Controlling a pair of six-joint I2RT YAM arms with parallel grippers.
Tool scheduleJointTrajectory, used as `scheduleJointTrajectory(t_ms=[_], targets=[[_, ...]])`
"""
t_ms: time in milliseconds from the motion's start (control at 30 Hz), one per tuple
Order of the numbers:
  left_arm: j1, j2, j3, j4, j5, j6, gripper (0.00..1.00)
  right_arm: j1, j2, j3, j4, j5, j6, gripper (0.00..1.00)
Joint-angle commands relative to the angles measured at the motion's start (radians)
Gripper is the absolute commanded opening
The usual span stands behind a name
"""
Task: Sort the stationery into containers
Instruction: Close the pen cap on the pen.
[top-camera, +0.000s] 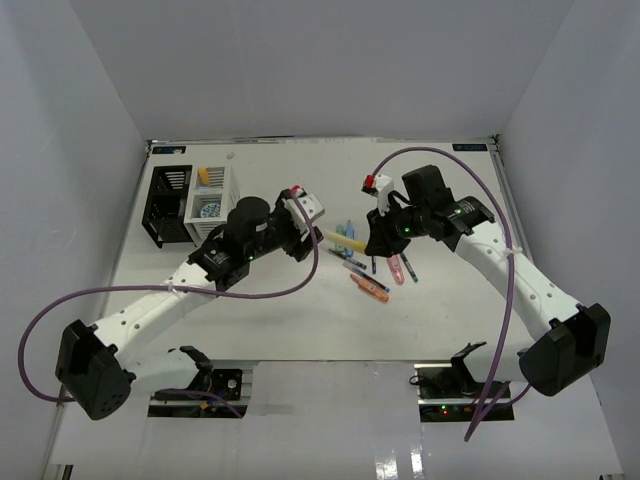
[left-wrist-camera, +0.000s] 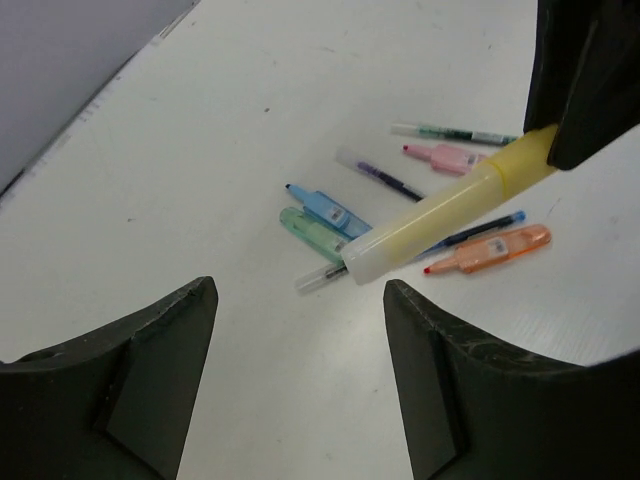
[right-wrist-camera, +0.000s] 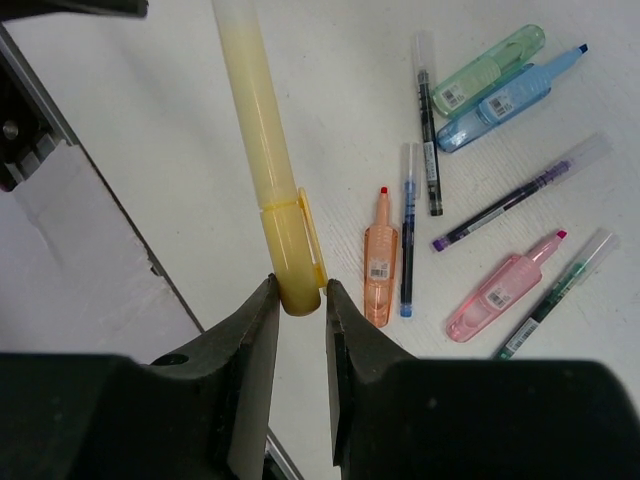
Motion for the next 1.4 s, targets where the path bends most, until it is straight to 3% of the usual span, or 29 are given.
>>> scheduleJointTrajectory(t_ms=[0, 267, 367, 633, 933, 1367], targets=[[0.064, -0.053, 0.017, 0.074, 0.137, -0.24, 0.79, -0.01, -0.045, -0.006, 0.04, -0.004, -0.015, 0.08], [0.244, -0.072, -0.058, 0.226, 0.476, -0.387, 0.79, -0.03, -0.084, 0.012, 0.05, -0.038, -0.036, 0.08], [0.287, -0.061, -0.036, 0.229, 0.637, -0.36, 0.79, -0.034, -0.1, 0.021, 0.051, -0.056, -0.059, 0.08], [0.326, 0.028, 0.062, 0.191, 0.85, -0.297, 0.71, -0.037, -0.134, 0.027, 0.077, -0.132, -0.09, 0.08], [0.326, 0.103, 0.102, 0.249, 0.964, -0.311, 0.62, -0.037, -0.127, 0.044, 0.079, -0.162, -0.099, 0.08], [0.326, 0.154, 0.117, 0.321, 1.012, -0.384, 0.45, -0.037, -0.104, 0.069, 0.092, -0.196, -0.11, 0.08]])
